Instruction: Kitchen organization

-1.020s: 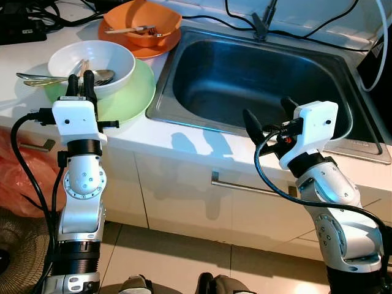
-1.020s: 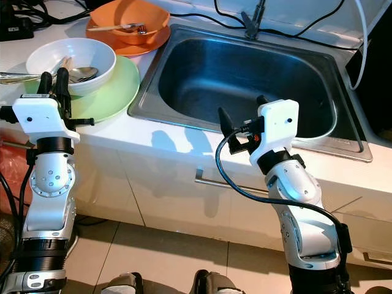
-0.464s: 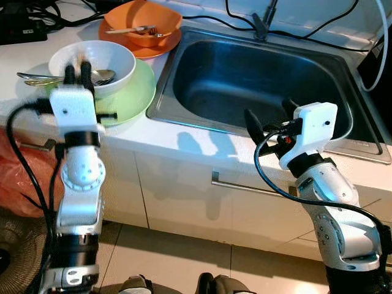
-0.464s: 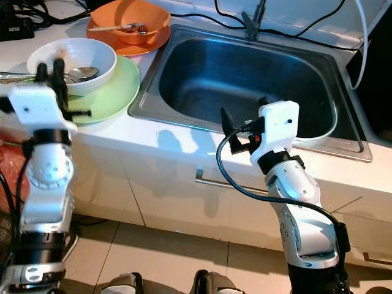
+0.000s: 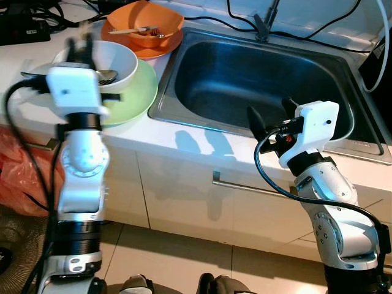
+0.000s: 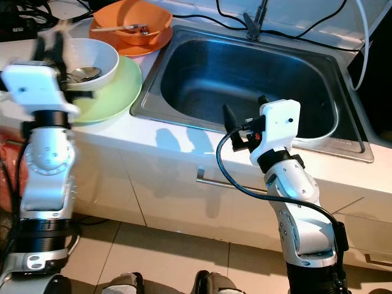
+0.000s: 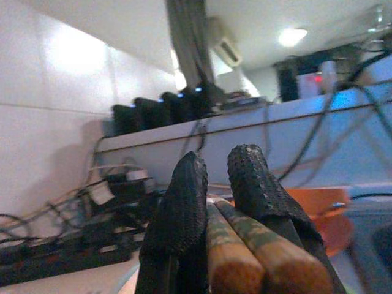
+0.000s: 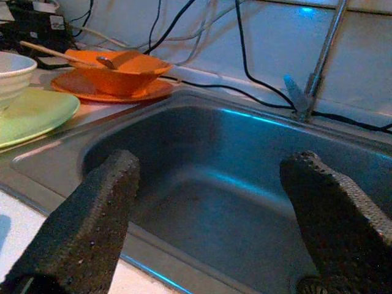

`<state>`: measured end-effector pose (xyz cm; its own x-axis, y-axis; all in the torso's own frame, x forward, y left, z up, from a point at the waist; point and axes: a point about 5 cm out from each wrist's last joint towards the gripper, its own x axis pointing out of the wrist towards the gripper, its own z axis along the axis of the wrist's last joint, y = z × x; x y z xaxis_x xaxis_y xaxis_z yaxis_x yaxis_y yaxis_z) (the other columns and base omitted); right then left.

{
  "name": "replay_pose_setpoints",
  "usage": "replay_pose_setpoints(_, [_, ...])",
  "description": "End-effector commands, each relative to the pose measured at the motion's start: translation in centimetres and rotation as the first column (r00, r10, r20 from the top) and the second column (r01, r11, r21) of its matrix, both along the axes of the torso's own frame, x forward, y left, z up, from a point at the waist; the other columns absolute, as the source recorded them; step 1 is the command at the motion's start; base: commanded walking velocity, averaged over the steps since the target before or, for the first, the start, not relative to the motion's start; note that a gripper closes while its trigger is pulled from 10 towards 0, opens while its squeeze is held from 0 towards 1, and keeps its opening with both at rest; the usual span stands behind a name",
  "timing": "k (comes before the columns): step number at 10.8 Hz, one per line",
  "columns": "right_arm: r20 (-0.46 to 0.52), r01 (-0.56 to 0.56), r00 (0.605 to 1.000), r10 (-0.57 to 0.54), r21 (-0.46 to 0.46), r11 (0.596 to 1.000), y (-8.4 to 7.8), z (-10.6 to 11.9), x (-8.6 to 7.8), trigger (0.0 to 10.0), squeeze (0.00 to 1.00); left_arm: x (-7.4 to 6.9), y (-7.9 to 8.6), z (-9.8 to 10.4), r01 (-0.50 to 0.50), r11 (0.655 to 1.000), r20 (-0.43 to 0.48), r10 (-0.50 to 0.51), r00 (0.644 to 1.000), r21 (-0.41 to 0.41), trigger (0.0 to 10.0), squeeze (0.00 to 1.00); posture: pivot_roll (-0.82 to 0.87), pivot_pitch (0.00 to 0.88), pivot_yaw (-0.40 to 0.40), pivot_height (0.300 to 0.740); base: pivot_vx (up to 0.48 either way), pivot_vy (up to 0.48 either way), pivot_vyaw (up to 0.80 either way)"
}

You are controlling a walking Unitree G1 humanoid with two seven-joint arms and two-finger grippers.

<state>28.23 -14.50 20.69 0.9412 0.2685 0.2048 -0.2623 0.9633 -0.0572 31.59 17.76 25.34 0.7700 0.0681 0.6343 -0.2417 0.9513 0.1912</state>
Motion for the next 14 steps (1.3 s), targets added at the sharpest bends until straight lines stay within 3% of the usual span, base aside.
replay_pose_setpoints(1, [0.014,0.042,0.999,-0.042,-0.001,0.999,-0.7,0.1,0.1,10.0,0.0,0.0,-1.1,1.0,0.052,0.999,0.025,-0.052,0.998,0.012,10.0,0.0,-0.04,0.125,-0.061,0.74,0.0,0.0,0.0])
replay_pose_setpoints(2, [0.014,0.047,0.999,-0.047,-0.001,0.999,-0.8,0.1,0.1,10.0,0.0,0.1,-1.3,1.1,0.053,0.998,0.028,-0.053,0.998,0.015,10.0,0.0,-0.04,0.124,-0.057,0.74,0.0,0.0,0.0])
replay_pose_setpoints(5, [0.025,0.077,0.997,-0.077,0.007,0.997,-1.0,0.1,0.3,10.0,0.0,1.0,-5.3,2.3,0.217,0.976,0.058,-0.216,0.975,-0.005,10.0,0.0,-0.04,0.118,-0.035,0.74,0.0,0.0,0.0])
replay_pose_setpoints(6, [0.024,0.086,0.996,-0.087,0.022,0.996,-1.0,0.1,0.3,10.0,0.0,1.3,-6.4,2.5,0.28,0.959,0.051,-0.277,0.959,-0.041,10.0,0.0,-0.04,0.119,-0.029,0.74,0.0,0.0,0.0])
replay_pose_setpoints(7, [0.012,0.101,0.995,-0.101,0.055,0.993,-1.1,0.1,0.4,10.0,0.0,2.0,-7.2,2.4,0.347,0.927,0.019,-0.348,0.937,-0.144,10.0,0.0,-0.04,0.121,-0.022,0.74,0.0,0.0,0.0])
replay_pose_setpoints(9, [-0.014,0.116,0.993,-0.115,0.111,0.987,-1.3,-0.2,0.5,10.0,0.0,2.8,-7.5,2.0,0.419,0.88,-0.02,-0.434,0.901,-0.225,10.0,0.0,-0.03,0.128,-0.013,0.74,0.0,0.0,0.0])
replay_pose_setpoints(10, [-0.061,0.135,0.99,-0.125,0.214,0.967,-1.4,-0.5,0.6,10.0,0.0,3.9,-6.4,0.4,0.424,0.823,-0.078,-0.484,0.871,-0.378,10.0,0.0,-0.03,0.138,-0.005,0.74,0.0,0.0,0.0])
replay_pose_setpoints(11, [-0.129,0.151,0.985,-0.113,0.349,0.925,-1.4,-0.9,0.8,10.0,0.0,4.2,-6.1,0.0,0.449,0.775,-0.084,-0.536,0.84,-0.445,10.0,0.0,-0.03,0.144,-0.002,0.74,0.0,0.0,0.0])
replay_pose_setpoints(12, [-0.246,0.19,0.969,-0.036,0.641,0.743,-1.5,-1.9,1.4,10.0,0.0,4.6,-6.5,-0.6,0.504,0.655,-0.09,-0.654,0.751,-0.563,10.0,0.0,-0.02,0.148,0.0,0.74,0.0,0.0,0.0])
replay_pose_setpoints(13, [-0.247,0.189,0.969,-0.031,0.648,0.738,-1.3,-2.0,1.4,10.0,0.0,4.6,-7.5,-1.2,0.538,0.583,-0.096,-0.728,0.679,-0.609,10.0,0.0,-0.02,0.152,0.002,0.74,0.0,0.0,0.0])
replay_pose_setpoints(14, [-0.25,0.18,0.968,-0.009,0.67,0.72,-0.9,-2.1,1.4,10.0,0.0,4.6,-7.7,-1.1,0.584,0.532,-0.082,-0.778,0.623,-0.613,10.0,0.0,-0.01,0.158,0.006,0.74,0.0,0.0,0.0])
